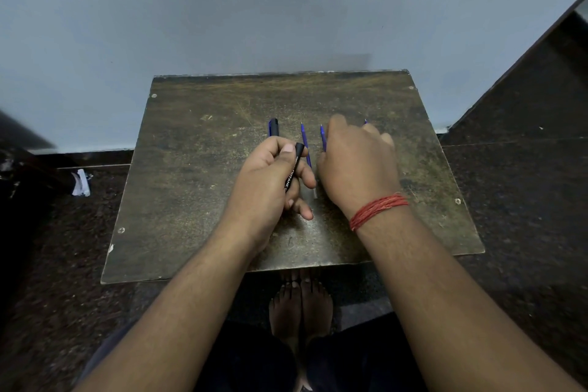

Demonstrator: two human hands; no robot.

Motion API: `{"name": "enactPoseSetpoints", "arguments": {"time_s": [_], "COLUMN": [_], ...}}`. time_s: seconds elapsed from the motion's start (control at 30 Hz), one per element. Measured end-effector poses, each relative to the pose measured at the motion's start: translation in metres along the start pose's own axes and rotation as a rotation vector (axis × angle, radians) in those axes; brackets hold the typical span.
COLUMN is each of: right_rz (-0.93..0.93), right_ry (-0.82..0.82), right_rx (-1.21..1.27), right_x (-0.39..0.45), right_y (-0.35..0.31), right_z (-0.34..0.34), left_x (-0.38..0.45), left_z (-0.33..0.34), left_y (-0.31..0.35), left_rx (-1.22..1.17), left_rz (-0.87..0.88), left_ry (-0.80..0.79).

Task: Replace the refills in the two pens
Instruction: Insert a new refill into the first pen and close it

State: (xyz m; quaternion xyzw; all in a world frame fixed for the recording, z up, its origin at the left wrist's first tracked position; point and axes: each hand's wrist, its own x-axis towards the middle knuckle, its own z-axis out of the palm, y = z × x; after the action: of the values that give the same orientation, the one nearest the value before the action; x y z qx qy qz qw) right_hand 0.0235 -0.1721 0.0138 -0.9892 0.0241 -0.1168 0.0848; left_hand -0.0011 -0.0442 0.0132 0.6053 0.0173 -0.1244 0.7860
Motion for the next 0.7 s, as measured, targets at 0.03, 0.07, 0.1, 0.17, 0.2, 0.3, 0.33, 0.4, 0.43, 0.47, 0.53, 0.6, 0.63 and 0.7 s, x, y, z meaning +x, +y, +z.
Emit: {"name": "enactPoseSetpoints", "arguments": {"time_s": [0.03,0.07,0.1,0.17,0.2,0.3,0.33,0.4,0.43,0.47,0.53,0.6,0.63,0.7], "right_rz": [0.008,0.015,0.019,0.022,0.026,0.058,0.080,0.152,0.195,0.232,0.266,0.278,0.285,0.293], "right_ry": [0.012,0.017,0.014,-0.001,-0.006,-0.024,-0.036,-0.090,-0.128,-0.161,-0.205,-0.235,-0.242,-0.240], "right_rx": [-0.019,-0.036,-0.052,-0.061,-0.052,0.021,0.074,0.235,0.337,0.448,0.633,0.745,0.784,0.848], "right_x": [0.000,0.001,0.002,0.002,0.003,0.006,0.007,0.010,0.011,0.011,0.011,0.010,0.010,0.010], "right_y": [-0.001,-0.003,-0.004,-0.007,-0.008,-0.007,-0.005,-0.003,-0.002,-0.002,-0.003,-0.006,-0.007,-0.007], "right_z": [0.001,0.001,0.002,0.003,0.003,-0.001,-0.004,-0.013,-0.018,-0.023,-0.028,-0.029,-0.029,-0.029], "left_x": [0.000,0.000,0.000,0.000,0.000,-0.001,0.000,0.001,0.001,0.002,0.004,0.004,0.004,0.003], "left_z": [0.000,0.001,0.000,0.001,0.001,0.000,0.000,-0.002,-0.003,-0.003,-0.003,-0.003,-0.003,-0.003], "left_y": [0.000,0.001,0.001,0.001,0.001,0.001,0.000,-0.001,-0.001,-0.002,-0.003,-0.004,-0.004,-0.004], "left_rx": [-0.001,-0.001,-0.001,-0.004,-0.006,-0.014,-0.022,-0.028,-0.027,-0.027,-0.026,-0.023,-0.020,-0.013], "left_rz": [0.000,0.000,-0.002,-0.003,-0.003,-0.001,-0.002,-0.004,-0.008,-0.013,-0.017,-0.007,-0.001,0.010], "left_ry": [0.003,0.006,0.008,0.009,0.007,-0.001,-0.002,0.006,0.015,0.024,0.030,0.012,0.003,-0.005]}}
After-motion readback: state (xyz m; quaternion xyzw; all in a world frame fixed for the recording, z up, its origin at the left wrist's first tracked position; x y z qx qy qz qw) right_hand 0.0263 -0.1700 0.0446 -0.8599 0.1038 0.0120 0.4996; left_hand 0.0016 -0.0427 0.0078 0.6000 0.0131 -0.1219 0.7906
